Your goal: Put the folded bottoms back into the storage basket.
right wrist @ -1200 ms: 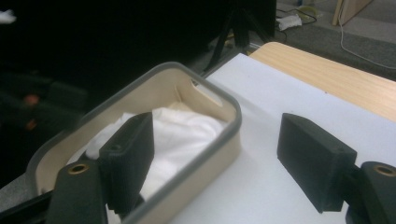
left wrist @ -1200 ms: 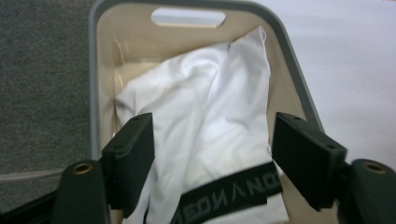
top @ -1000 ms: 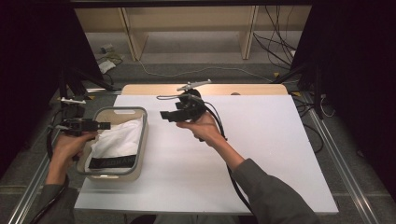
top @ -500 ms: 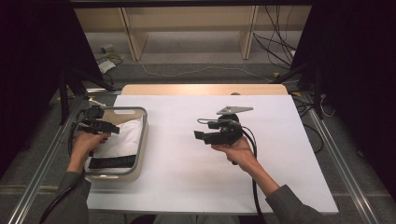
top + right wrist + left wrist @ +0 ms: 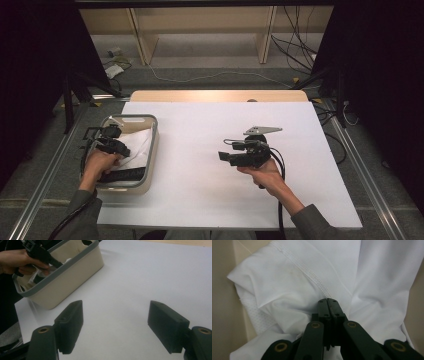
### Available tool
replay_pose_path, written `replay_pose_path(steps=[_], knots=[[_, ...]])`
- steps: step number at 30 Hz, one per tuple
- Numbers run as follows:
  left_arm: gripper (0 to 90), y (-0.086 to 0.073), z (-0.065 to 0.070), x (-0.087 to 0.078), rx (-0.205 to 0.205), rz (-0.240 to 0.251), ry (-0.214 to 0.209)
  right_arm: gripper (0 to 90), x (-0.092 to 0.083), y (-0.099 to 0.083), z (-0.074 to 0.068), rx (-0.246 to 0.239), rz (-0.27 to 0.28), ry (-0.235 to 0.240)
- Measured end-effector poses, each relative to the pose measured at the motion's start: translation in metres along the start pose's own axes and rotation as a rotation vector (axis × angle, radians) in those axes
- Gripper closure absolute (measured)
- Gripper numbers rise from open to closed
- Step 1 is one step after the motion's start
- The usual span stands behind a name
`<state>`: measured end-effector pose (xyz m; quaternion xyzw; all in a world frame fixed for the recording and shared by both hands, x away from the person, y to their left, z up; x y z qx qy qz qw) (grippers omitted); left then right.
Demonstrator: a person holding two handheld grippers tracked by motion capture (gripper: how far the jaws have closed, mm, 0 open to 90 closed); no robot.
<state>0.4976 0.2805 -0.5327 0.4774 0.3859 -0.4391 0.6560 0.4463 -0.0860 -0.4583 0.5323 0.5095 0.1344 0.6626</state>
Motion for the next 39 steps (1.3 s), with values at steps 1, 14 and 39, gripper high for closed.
replay_pose_path(steps=[1, 14, 39], knots=[[89.2, -0.001, 0.000, -0.001, -0.005, -0.002, -0.010, 29.5, 0.001, -0.001, -0.001, 0.000, -0.002, 0.004], [61.8, 0.039, -0.018, -0.027, -0.084, 0.160, -0.043, 29.7, -0.001, -0.001, 0.006, 0.024, 0.007, -0.010], [84.2, 0.057, -0.024, -0.007, -0.071, 0.249, -0.008, 30.3, 0.001, -0.004, 0.009, 0.041, 0.010, -0.005]])
Point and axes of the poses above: each handheld gripper's, and its own axes: x roughly forward along the jaws, y roughly out of its top, z roughly to its right, the point moved 9 cm from there along x, roughly forward along the jaws, and after that the axes turned 15 degrees about -x, right-handed, at the moved point
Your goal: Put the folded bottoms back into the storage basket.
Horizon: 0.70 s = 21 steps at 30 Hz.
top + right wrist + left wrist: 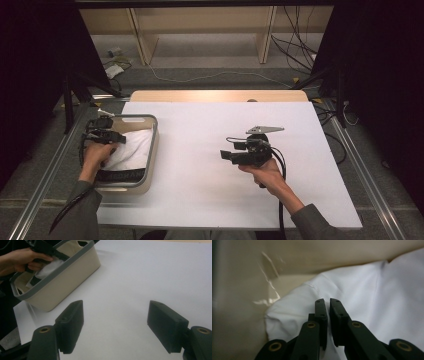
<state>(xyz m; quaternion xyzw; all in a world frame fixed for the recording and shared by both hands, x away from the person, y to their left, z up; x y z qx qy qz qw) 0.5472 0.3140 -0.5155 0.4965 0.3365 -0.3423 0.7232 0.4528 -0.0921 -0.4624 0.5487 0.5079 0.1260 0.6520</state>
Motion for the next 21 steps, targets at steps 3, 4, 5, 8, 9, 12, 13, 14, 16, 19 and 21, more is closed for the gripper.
replay_pose_path(steps=[3, 4, 5, 8, 9, 12, 13, 14, 16, 19, 21], knots=[[83.3, 0.010, 0.001, -0.008, 0.003, 0.069, 0.014, 30.3, -0.001, -0.001, 0.002, 0.007, -0.005, -0.004], [83.1, 0.013, 0.002, -0.010, 0.006, 0.085, 0.022, 30.3, -0.001, -0.001, 0.002, 0.006, -0.005, -0.005], [83.2, 0.014, 0.003, -0.011, 0.015, 0.090, 0.023, 30.3, -0.001, -0.001, 0.002, 0.006, -0.005, -0.005], [82.9, 0.014, 0.004, -0.010, 0.024, 0.088, 0.027, 30.3, -0.001, -0.001, 0.002, 0.005, -0.006, -0.004], [80.4, 0.013, 0.003, -0.007, 0.015, 0.076, 0.043, 30.3, 0.000, -0.001, 0.001, 0.007, -0.005, -0.004], [64.4, 0.011, -0.004, -0.004, 0.030, 0.077, 0.106, 30.3, 0.000, -0.002, 0.000, 0.000, -0.006, -0.002], [63.8, 0.012, -0.003, -0.007, 0.020, 0.083, 0.100, 30.3, 0.000, -0.002, 0.000, 0.000, -0.006, -0.002], [61.4, 0.014, -0.002, -0.011, 0.017, 0.093, 0.101, 30.3, 0.000, -0.002, 0.000, 0.000, -0.007, -0.003], [56.0, 0.019, 0.001, -0.024, 0.034, 0.129, 0.114, 30.3, -0.001, -0.002, 0.001, 0.002, -0.006, -0.005], [62.7, 0.024, 0.007, -0.042, 0.023, 0.160, 0.077, 30.3, -0.001, -0.001, 0.001, 0.003, -0.005, -0.007], [76.4, 0.018, 0.013, -0.044, -0.006, 0.106, 0.003, 30.3, -0.001, -0.001, 0.001, 0.002, -0.002, -0.006]])
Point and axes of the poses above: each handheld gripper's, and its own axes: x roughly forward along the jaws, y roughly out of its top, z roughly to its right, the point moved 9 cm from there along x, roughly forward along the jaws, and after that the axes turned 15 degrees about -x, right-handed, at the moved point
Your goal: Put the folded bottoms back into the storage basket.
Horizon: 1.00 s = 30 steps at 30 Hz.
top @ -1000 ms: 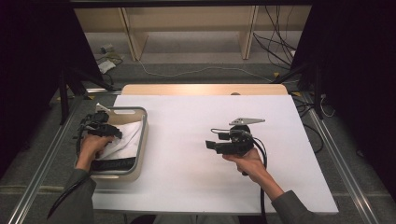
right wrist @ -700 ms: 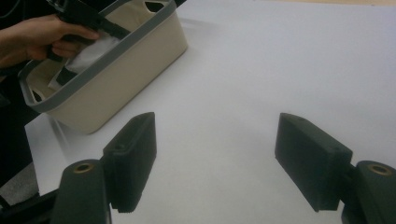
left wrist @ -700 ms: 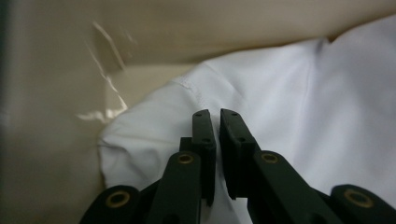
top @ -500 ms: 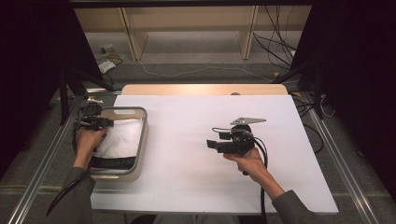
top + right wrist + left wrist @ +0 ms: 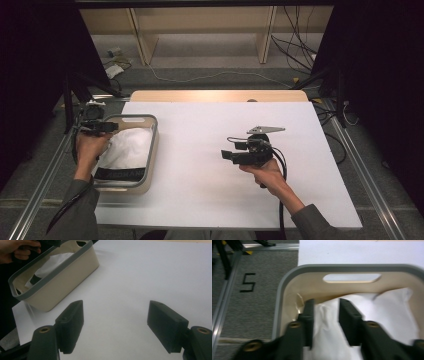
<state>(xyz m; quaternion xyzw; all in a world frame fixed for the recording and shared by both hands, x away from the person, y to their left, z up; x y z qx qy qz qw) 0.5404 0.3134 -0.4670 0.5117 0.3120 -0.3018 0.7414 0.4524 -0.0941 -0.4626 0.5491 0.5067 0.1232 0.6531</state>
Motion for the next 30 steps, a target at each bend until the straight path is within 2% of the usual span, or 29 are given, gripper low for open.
replay_pose_path(steps=[1, 3, 4, 9, 12, 14, 15, 17, 21, 23, 25, 30], knots=[[83.0, -0.004, 0.001, 0.002, -0.006, -0.031, -0.013, 30.4, 0.000, 0.000, 0.000, 0.000, 0.000, 0.001], [88.8, -0.011, -0.003, 0.012, -0.001, -0.056, 0.043, 30.3, 0.000, 0.000, -0.001, -0.003, 0.000, 0.002], [88.9, -0.015, -0.005, 0.017, -0.021, -0.071, 0.042, 30.4, 0.000, 0.000, -0.001, -0.004, -0.003, 0.002], [88.9, -0.028, -0.013, 0.037, -0.037, -0.114, 0.104, 30.3, 0.002, 0.000, -0.002, -0.008, -0.004, 0.007], [88.7, -0.034, -0.018, 0.047, -0.027, -0.128, 0.155, 30.4, 0.003, 0.000, -0.002, -0.001, -0.007, 0.009], [88.5, -0.038, -0.021, 0.055, -0.032, -0.141, 0.171, 30.4, 0.003, -0.001, -0.002, -0.001, -0.009, 0.009], [88.6, -0.039, -0.022, 0.057, -0.039, -0.133, 0.171, 30.4, 0.003, -0.001, -0.002, 0.000, -0.009, 0.011], [88.5, -0.038, -0.021, 0.056, -0.039, -0.130, 0.174, 30.3, 0.003, -0.001, -0.003, 0.002, -0.008, 0.015], [79.2, -0.035, -0.019, 0.051, -0.046, -0.127, 0.137, 30.4, 0.003, -0.001, -0.003, -0.004, -0.007, 0.014], [76.3, -0.032, -0.017, 0.046, -0.059, -0.114, 0.112, 30.3, 0.002, 0.000, -0.003, -0.006, -0.002, 0.010], [70.3, -0.030, -0.015, 0.040, -0.055, -0.104, 0.088, 30.4, 0.001, 0.000, -0.003, -0.004, 0.000, 0.010], [58.0, -0.028, -0.004, 0.026, -0.069, -0.094, 0.007, 30.3, 0.001, 0.002, -0.002, -0.005, 0.010, 0.004]])
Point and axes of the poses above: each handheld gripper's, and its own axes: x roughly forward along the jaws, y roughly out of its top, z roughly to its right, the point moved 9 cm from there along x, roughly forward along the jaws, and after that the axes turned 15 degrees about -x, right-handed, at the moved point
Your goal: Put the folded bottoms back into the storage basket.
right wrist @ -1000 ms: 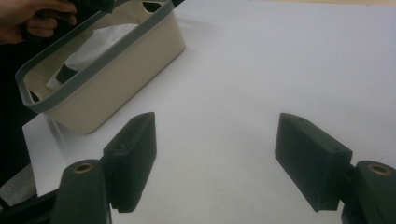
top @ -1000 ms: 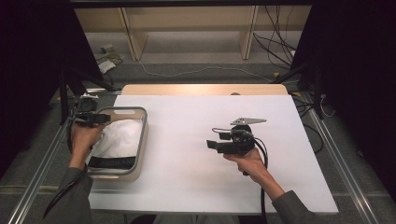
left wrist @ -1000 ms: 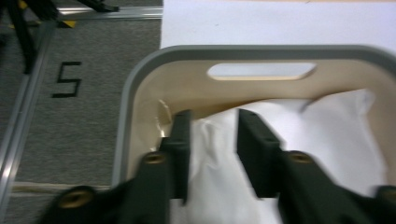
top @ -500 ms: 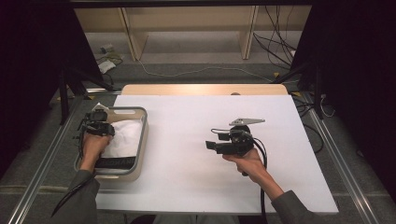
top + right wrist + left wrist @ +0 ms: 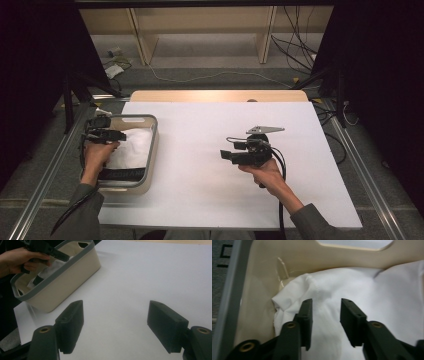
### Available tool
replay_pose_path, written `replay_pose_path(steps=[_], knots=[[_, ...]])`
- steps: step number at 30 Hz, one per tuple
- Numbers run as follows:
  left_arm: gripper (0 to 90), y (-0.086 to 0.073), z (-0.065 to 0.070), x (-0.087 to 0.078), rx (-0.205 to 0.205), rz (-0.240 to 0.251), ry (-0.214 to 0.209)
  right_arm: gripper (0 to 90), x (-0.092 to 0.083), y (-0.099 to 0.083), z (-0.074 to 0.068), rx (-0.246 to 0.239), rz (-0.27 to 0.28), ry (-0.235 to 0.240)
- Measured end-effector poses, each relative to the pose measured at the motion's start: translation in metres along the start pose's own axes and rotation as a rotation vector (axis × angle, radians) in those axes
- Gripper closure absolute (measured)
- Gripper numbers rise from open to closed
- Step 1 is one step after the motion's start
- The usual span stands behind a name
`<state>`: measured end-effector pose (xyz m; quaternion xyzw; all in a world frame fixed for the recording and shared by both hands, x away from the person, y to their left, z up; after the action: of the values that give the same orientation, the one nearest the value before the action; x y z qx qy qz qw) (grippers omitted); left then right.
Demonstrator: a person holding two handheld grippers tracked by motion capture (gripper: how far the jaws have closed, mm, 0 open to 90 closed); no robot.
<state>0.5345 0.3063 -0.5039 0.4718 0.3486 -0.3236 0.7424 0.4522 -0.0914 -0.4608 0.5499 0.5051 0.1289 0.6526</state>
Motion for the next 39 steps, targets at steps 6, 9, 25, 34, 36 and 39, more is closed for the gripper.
replay_pose_path(steps=[6, 9, 25, 34, 36, 39], knots=[[42.0, -0.002, 0.013, -0.017, -0.022, 0.007, -0.095, 30.3, -0.002, 0.004, -0.001, -0.008, 0.015, -0.006], [36.4, -0.003, 0.017, -0.024, -0.015, 0.032, -0.115, 30.3, -0.002, 0.005, -0.001, -0.013, 0.023, -0.007], [20.7, -0.011, 0.047, -0.044, 0.036, 0.062, -0.221, 29.9, -0.007, 0.009, -0.002, -0.016, 0.048, -0.011], [19.6, -0.015, 0.057, -0.052, 0.052, 0.079, -0.256, 29.8, -0.010, 0.010, -0.001, -0.015, 0.058, -0.018], [19.3, -0.016, 0.059, -0.053, 0.054, 0.083, -0.265, 29.7, -0.010, 0.010, 0.000, -0.015, 0.062, -0.019], [19.3, -0.019, 0.063, -0.055, 0.056, 0.085, -0.280, 29.4, -0.012, 0.011, 0.000, -0.016, 0.065, -0.024]])
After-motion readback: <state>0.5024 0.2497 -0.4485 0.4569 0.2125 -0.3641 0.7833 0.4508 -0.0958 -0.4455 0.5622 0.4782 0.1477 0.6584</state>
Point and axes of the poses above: each handheld gripper's, and its own axes: x roughly forward along the jaws, y roughly out of its top, z roughly to its right, the point moved 9 cm from there along x, roughly forward along the jaws, and after that the axes turned 15 degrees about -x, right-handed, at the moved point
